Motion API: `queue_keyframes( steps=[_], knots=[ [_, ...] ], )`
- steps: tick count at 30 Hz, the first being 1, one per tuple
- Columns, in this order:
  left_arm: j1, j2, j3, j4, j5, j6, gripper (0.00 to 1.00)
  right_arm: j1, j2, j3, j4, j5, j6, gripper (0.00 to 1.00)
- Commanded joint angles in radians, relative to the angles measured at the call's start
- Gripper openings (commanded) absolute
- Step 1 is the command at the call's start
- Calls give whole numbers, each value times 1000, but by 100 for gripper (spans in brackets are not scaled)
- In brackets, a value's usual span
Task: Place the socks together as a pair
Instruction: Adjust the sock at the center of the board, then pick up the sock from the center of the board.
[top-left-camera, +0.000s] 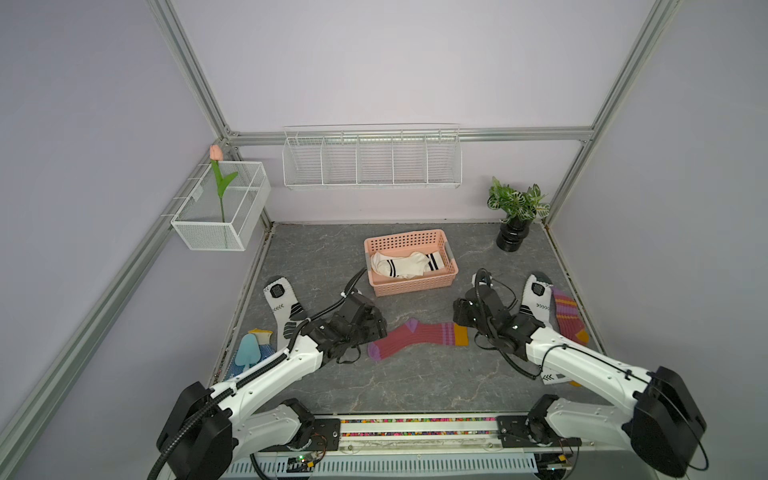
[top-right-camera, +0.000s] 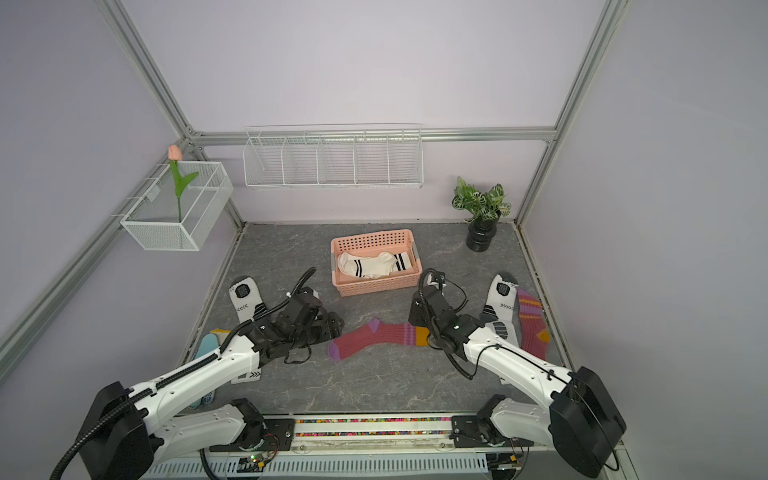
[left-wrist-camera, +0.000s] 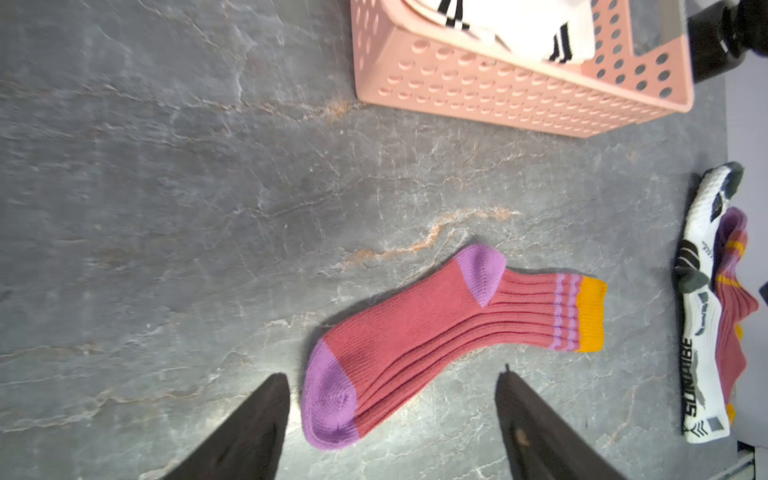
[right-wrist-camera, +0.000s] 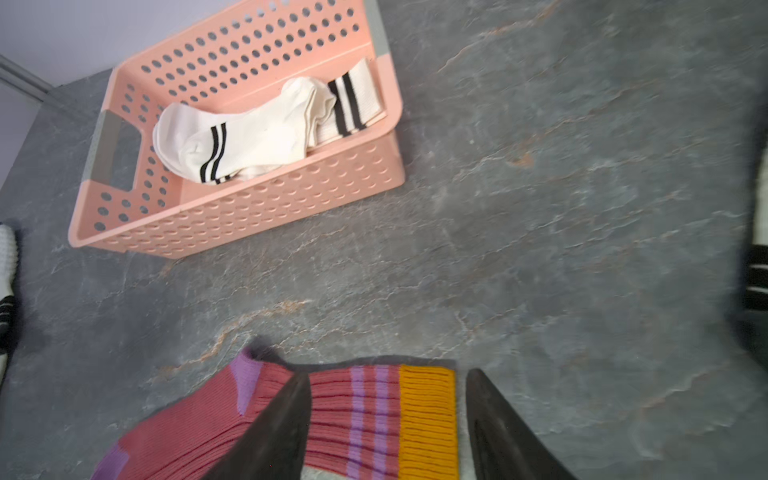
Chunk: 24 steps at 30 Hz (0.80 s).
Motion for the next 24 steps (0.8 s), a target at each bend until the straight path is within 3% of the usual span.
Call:
queue_keyframes(
  steps=[1, 7, 10, 16, 24],
  knots=[
    [3, -72, 9, -33, -108, 12, 81, -90, -72, 24, -106, 23, -88, 63],
    [3, -192, -61, 35, -175, -3, 81, -383, -118, 35, -138, -90, -189, 66],
    [3, -235, -80, 30, -220, -10, 81, -545, -82, 62, -156, -187, -189, 67],
    [3, -266, -98, 11, -251, -24, 82, -758, 39, 92, -133, -291, -176, 66],
    [3, -261, -102, -2, -206, -40, 82, -913, 175, 114, -98, -198, -180, 67]
  ],
)
